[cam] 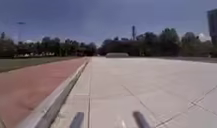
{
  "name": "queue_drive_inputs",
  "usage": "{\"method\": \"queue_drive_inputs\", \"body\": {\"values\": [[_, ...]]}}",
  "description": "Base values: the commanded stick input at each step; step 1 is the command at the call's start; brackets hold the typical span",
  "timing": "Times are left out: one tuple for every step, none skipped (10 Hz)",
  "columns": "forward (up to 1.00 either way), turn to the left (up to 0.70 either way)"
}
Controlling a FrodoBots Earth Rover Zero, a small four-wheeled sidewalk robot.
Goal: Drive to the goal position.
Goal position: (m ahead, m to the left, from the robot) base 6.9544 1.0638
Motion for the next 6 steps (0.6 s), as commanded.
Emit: {"method": "queue_drive_inputs", "body": {"values": [[0.0, -0.45], [1.0, 0.0], [1.0, 0.0], [1.0, 0.0], [1.0, 0.0], [1.0, 0.0]]}}
